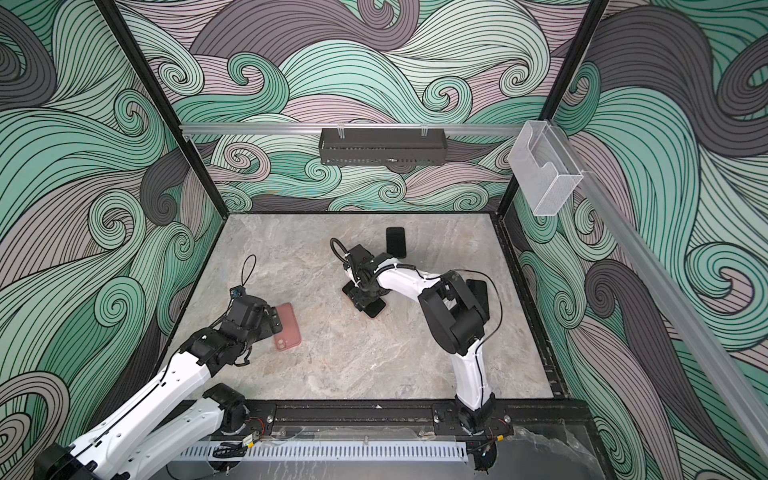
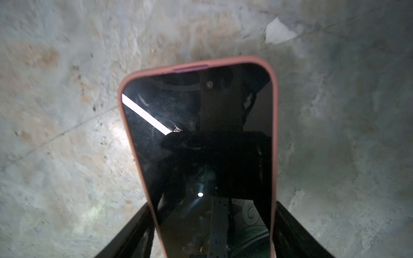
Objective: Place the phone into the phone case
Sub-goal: 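Grasp the cased black phone with the right gripper and lift it, then carry the cased phone farther from the robot and set it beside the black phone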
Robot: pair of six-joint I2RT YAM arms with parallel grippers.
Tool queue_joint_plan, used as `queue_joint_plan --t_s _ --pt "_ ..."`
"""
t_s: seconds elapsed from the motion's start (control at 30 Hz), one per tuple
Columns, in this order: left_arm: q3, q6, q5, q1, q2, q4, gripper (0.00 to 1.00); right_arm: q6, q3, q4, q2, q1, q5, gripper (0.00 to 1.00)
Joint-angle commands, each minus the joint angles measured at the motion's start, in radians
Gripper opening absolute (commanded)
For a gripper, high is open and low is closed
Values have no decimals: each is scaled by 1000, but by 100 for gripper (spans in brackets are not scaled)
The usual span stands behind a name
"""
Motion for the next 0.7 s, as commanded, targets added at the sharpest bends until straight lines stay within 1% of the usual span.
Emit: queue_joint_plan --t_s 0.0,0.1,0.17,0.23,0.33,0.5,0.67 --pt "18 19 25 8 20 28 99 170 73 27 -31 -6 50 25" --pt "26 23 39 10 35 40 99 250 140 21 4 -21 88 25" --pt "32 24 47 9 42 42 99 309 190 14 34 -40 82 25" --pt "39 26 48 12 45 42 99 361 229 18 56 -55 84 23" --pt "43 26 51 12 42 43 99 400 287 36 93 -72 94 23" --pt "45 27 62 13 43 42 99 415 381 32 145 -103 107 24" --pt "52 35 63 13 40 30 98 395 432 -5 169 -169 110 24"
